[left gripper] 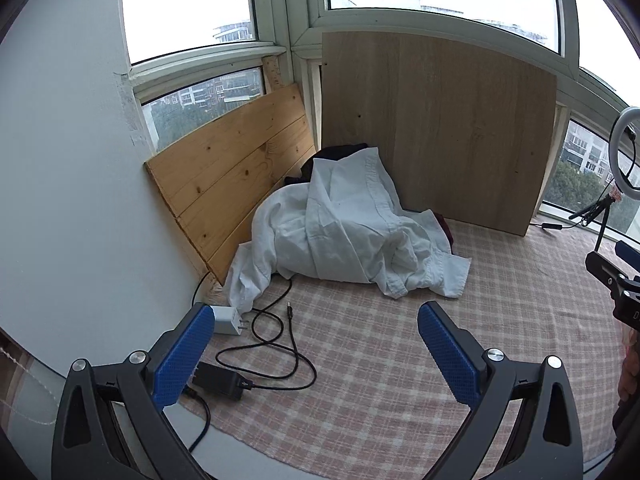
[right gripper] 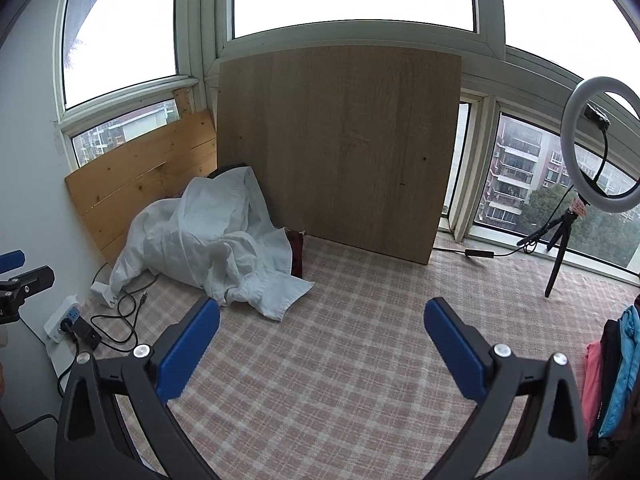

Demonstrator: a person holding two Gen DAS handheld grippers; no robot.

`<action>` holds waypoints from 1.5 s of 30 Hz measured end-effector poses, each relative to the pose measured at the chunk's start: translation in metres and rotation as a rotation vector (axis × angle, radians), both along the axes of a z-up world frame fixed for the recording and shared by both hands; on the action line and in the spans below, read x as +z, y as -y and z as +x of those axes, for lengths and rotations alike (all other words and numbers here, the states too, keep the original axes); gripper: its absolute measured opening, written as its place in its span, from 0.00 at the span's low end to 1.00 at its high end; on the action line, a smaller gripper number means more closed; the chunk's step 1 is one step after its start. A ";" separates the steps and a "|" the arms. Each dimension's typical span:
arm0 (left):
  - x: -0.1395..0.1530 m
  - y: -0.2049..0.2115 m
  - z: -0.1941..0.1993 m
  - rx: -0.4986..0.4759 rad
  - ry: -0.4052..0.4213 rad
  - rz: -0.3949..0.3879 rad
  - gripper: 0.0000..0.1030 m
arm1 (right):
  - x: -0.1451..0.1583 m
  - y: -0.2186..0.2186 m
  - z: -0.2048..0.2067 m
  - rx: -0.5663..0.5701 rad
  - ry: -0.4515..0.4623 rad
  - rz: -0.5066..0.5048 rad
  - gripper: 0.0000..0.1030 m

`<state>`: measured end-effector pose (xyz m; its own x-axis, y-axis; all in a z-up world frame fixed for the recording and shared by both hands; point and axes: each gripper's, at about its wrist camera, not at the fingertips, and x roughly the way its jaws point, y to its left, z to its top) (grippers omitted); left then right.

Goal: Fold clothes
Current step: 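Reach both grippers to the crumpled white shirt and grasp it with the right gripper, then lift the white shirt with the right gripper and carry it onto the open mat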

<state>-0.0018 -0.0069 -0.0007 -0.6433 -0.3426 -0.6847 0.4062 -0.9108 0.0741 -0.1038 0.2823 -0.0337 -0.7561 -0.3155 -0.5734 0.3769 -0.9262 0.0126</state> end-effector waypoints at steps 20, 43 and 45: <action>-0.065 0.127 -0.070 -0.075 0.043 0.085 0.99 | -0.105 0.211 -0.150 0.192 0.174 0.140 0.83; -0.076 0.137 -0.048 -0.047 0.043 0.107 0.99 | 0.013 0.156 -0.108 0.384 -0.033 -0.121 0.07; -0.069 0.135 -0.044 -0.060 0.012 0.126 0.99 | 0.045 0.113 -0.086 0.345 -0.070 -0.157 0.07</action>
<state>-0.0461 -0.1417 -0.0699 -0.6520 -0.2146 -0.7272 0.3501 -0.9359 -0.0378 -0.1901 0.1697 0.0116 -0.6262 -0.6378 -0.4484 0.6707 -0.7339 0.1073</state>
